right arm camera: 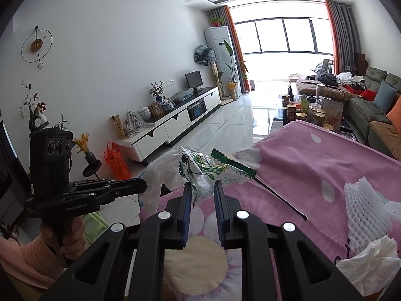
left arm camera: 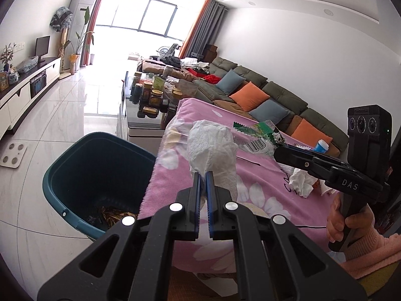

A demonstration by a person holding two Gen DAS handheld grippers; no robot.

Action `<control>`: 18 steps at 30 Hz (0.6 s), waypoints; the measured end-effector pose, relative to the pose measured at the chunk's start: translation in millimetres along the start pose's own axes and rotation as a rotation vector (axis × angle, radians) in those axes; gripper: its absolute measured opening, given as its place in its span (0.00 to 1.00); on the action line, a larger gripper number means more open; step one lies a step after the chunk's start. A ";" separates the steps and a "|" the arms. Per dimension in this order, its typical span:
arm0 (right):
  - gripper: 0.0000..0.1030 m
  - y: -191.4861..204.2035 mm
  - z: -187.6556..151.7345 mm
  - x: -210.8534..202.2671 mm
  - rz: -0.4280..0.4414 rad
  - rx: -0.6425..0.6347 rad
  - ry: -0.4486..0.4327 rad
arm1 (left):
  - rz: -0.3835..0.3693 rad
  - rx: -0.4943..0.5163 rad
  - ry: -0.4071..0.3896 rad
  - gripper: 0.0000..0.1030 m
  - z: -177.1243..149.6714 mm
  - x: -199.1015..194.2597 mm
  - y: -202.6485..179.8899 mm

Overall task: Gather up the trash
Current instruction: 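Carry wrapper and tissue over the teal bin and open both tools to drop them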

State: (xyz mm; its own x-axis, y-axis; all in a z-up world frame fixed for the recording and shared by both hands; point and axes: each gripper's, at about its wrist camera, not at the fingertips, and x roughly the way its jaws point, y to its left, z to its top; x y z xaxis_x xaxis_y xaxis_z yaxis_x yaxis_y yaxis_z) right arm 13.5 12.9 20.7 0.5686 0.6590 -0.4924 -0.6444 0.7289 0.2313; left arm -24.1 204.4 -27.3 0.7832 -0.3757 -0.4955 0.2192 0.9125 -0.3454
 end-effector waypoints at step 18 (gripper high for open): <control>0.16 34.0 25.5 80.9 0.114 -0.071 0.108 | 0.161 -0.104 -0.013 0.05 -1.3 -8.9 68.3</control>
State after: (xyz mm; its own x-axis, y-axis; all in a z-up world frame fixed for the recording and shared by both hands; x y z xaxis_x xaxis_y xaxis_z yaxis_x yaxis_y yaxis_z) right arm 50.7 95.8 10.2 0.4344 0.7100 -0.5543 -0.7383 0.6332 0.2323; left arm -16.8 269.8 -47.5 0.8108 -0.2231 -0.5411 0.0293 0.9388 -0.3432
